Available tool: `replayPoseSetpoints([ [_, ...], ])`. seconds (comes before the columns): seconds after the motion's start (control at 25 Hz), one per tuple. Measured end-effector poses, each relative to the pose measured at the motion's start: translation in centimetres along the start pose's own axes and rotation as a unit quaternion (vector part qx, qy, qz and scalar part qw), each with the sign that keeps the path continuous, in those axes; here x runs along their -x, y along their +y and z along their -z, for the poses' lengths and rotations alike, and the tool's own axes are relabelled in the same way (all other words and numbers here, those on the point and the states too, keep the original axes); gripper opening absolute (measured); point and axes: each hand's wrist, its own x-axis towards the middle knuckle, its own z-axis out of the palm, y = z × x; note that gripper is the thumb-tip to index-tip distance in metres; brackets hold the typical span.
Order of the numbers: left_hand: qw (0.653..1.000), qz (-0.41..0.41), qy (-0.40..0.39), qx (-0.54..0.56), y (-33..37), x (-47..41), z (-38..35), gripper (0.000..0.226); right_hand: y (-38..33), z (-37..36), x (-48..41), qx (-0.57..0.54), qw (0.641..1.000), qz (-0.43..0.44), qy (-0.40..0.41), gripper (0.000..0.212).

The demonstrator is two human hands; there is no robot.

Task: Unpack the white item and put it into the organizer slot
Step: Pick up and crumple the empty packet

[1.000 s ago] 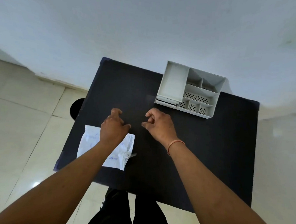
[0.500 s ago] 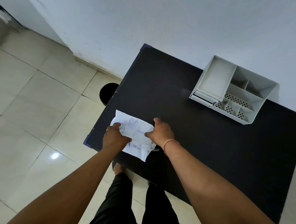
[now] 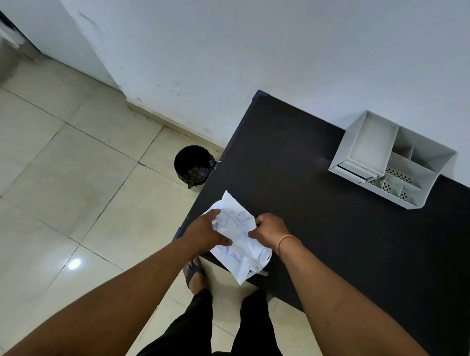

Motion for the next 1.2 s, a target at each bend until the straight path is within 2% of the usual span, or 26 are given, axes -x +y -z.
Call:
replayPoseSetpoints([
  [0.08,0.997,-0.013,-0.051,0.059,-0.4,0.8,1.5,0.108,-1.9,-0.6,1.2,-0.153,0.987,-0.003,-0.056,0.015],
  [0.12,0.992,-0.024,-0.079,0.092,-0.3,1.1,2.3,0.107,-2.8,-0.5,1.7,-0.276,0.956,-0.006,-0.095,0.017],
  [0.2,0.972,-0.046,-0.131,0.19,0.5,1.7,4.0,0.092,-4.3,0.0,2.8,-0.501,0.844,0.004,-0.19,0.03],
  [0.24,0.958,-0.057,-0.143,0.241,1.1,2.0,4.9,0.079,-5.2,0.4,3.4,-0.565,0.794,0.019,-0.225,0.036],
  [0.28,0.948,-0.061,-0.143,0.276,1.7,2.2,5.8,0.066,-6.2,0.7,3.7,-0.602,0.758,0.04,-0.249,0.038],
  [0.32,0.945,-0.063,-0.128,0.294,2.5,2.6,6.8,0.055,-7.4,1.2,4.1,-0.617,0.743,0.054,-0.254,0.038],
  [0.36,0.947,-0.064,-0.106,0.297,3.2,2.7,7.8,0.046,-8.5,1.6,4.3,-0.616,0.749,0.062,-0.236,0.035],
  [0.4,0.954,-0.066,-0.077,0.283,4.0,2.8,8.8,0.038,-9.7,2.1,4.5,-0.592,0.779,0.071,-0.194,0.029],
  [0.48,0.965,-0.062,-0.028,0.252,5.0,2.8,10.7,0.027,-11.5,3.4,4.4,-0.482,0.868,0.109,-0.046,0.014],
  [0.52,0.964,-0.053,-0.016,0.259,5.4,2.8,11.7,0.026,-12.1,4.2,4.2,-0.432,0.893,0.126,0.018,0.01],
  [0.56,0.958,-0.053,-0.026,0.28,5.7,2.8,12.8,0.027,-12.6,5.1,4.1,-0.421,0.896,0.135,0.047,0.01],
  [0.6,0.949,-0.068,-0.049,0.304,6.0,2.6,13.8,0.027,-13.0,6.0,3.8,-0.452,0.881,0.131,0.045,0.011],
  [0.72,0.901,-0.102,-0.142,0.396,7.9,2.8,16.0,0.021,-14.3,7.8,3.4,-0.53,0.841,0.095,-0.058,0.025],
  [0.76,0.898,-0.097,-0.139,0.406,8.2,2.1,16.4,0.021,-15.0,7.9,3.3,-0.539,0.831,0.095,-0.095,0.029],
  [0.88,0.918,-0.044,-0.08,0.386,9.7,-0.4,17.9,0.015,-17.9,7.8,3.0,-0.573,0.789,0.152,-0.163,0.031],
  [0.96,0.929,-0.005,-0.066,0.364,10.5,-2.8,20.2,0.026,-20.4,7.7,1.9,-0.567,0.781,0.19,-0.18,0.033],
  [1.0,0.934,0.019,-0.062,0.351,10.7,-4.4,21.7,0.025,-21.8,7.6,1.0,-0.558,0.786,0.199,-0.176,0.038],
  [1.04,0.939,0.036,-0.062,0.336,10.8,-6.2,23.3,0.017,-23.3,7.3,-0.1,-0.542,0.799,0.205,-0.161,0.045],
  [1.08,0.942,0.052,-0.066,0.326,10.7,-8.2,24.8,0.017,-24.9,6.8,-1.5,-0.519,0.819,0.207,-0.129,0.049],
  [1.12,0.943,0.07,-0.074,0.316,10.5,-10.0,26.3,0.022,-26.4,6.1,-2.8,-0.494,0.842,0.201,-0.079,0.051],
  [1.2,0.951,0.098,-0.094,0.278,10.8,-13.4,29.1,0.019,-29.6,4.7,-5.6,-0.448,0.875,0.176,0.052,0.041],
])
